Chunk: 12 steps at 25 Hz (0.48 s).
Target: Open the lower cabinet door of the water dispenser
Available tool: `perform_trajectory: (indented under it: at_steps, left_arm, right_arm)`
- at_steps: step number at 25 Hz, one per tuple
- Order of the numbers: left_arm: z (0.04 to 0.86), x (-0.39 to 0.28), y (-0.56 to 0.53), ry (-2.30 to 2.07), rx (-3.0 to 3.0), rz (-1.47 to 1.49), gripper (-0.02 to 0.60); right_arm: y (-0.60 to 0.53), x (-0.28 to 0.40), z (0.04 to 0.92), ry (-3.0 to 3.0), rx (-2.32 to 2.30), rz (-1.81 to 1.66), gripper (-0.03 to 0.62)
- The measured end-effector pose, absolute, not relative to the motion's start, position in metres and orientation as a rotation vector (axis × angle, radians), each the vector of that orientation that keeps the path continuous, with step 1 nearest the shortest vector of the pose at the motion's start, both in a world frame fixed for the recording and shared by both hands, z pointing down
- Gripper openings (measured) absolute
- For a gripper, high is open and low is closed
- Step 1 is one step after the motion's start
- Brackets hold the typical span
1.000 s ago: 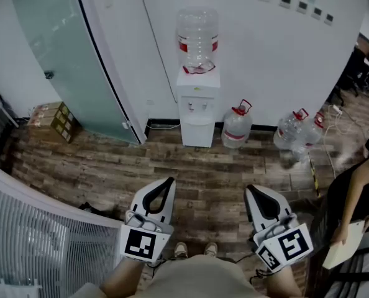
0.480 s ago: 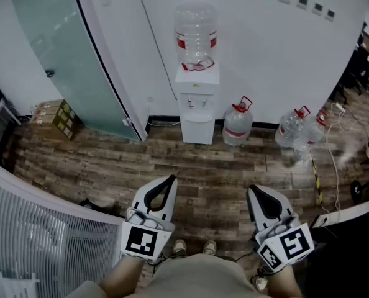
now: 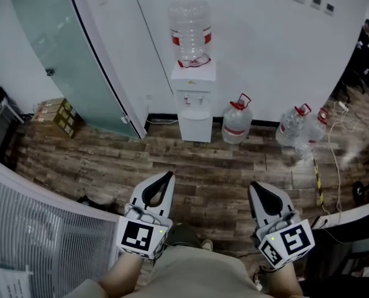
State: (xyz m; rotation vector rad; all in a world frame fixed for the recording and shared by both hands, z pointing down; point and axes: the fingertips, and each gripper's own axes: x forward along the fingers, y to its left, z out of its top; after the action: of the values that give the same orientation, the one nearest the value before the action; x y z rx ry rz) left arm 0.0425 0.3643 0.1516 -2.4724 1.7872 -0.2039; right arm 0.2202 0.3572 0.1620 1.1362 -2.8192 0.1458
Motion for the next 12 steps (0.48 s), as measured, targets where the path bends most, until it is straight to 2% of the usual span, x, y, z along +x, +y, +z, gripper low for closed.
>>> perform_trajectory:
  at_steps: [12]
  left_arm:
    - [0.171,0.038,0.301,1.796,-2.455,-0.203,0.006]
  right_arm:
    - [0.297,0.218,0.196,-2.778,1.122,0.184,0.006]
